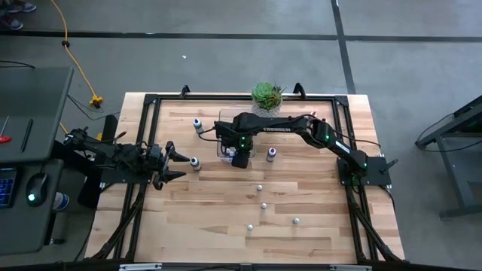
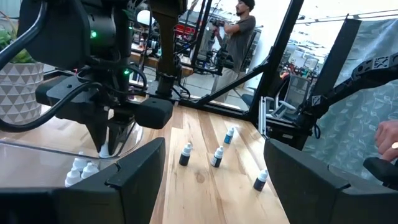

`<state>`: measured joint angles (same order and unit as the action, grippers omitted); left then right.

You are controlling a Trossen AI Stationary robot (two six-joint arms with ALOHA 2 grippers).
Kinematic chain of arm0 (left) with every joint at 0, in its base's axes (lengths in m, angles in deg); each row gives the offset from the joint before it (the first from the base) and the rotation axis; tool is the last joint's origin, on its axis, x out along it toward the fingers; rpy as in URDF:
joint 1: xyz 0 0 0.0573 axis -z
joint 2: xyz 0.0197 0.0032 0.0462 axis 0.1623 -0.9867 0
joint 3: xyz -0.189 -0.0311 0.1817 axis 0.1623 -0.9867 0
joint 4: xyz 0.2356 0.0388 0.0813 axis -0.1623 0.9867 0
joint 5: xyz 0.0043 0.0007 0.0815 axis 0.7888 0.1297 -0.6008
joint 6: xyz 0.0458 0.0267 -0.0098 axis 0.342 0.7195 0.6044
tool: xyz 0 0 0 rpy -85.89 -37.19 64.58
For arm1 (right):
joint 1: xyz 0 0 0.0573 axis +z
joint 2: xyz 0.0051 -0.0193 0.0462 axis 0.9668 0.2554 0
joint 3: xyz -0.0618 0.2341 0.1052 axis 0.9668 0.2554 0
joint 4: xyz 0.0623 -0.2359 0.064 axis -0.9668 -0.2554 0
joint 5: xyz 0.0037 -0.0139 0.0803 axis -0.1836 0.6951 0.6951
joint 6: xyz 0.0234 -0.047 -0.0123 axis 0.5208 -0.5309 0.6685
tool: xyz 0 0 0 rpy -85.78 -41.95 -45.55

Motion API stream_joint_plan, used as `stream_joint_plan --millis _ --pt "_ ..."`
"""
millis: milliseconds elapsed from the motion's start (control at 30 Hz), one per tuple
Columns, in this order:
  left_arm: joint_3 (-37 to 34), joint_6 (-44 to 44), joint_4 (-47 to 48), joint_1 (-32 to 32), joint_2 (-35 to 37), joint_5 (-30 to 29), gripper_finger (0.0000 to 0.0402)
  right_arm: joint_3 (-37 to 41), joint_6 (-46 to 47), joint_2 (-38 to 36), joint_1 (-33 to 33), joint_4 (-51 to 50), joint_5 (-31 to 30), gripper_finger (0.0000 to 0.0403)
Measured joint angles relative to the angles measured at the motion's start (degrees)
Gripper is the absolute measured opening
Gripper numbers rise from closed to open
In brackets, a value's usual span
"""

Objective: Pick & Place food coloring
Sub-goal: Put the small green food coloring bottle into the transparent bin, then put the small black food coloring bottle into the transparent bin

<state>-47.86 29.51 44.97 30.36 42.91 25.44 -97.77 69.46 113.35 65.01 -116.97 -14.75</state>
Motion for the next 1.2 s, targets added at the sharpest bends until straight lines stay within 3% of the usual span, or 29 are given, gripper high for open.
stream_joint_plan --millis 200,633,933,1033,1200 --pt "0.0 0.0 0.0 -0.01 0.0 -0.02 0.0271 -0.02 0.0 0.0 0.0 -0.42 0.14 0.0086" --pt "0.0 0.0 0.0 -0.02 0.0 -0.02 0.0271 -2.69 -0.02 -0.52 -0.18 -2.24 -1.64 0.0183" --pt "0.0 0.0 0.0 -0.01 0.0 -0.02 0.0271 -13.0 -0.02 -0.74 -0.33 -6.37 -3.75 0.0189" --pt "0.0 0.0 0.0 -0.01 0.0 -0.02 0.0271 -10.84 0.01 -4.08 -0.02 -2.48 -4.0 0.0189" --pt "0.0 0.0 0.0 0.0 0.01 -0.02 0.0271 -10.86 -0.43 -9.4 1.81 -2.7 -12.61 0.0189"
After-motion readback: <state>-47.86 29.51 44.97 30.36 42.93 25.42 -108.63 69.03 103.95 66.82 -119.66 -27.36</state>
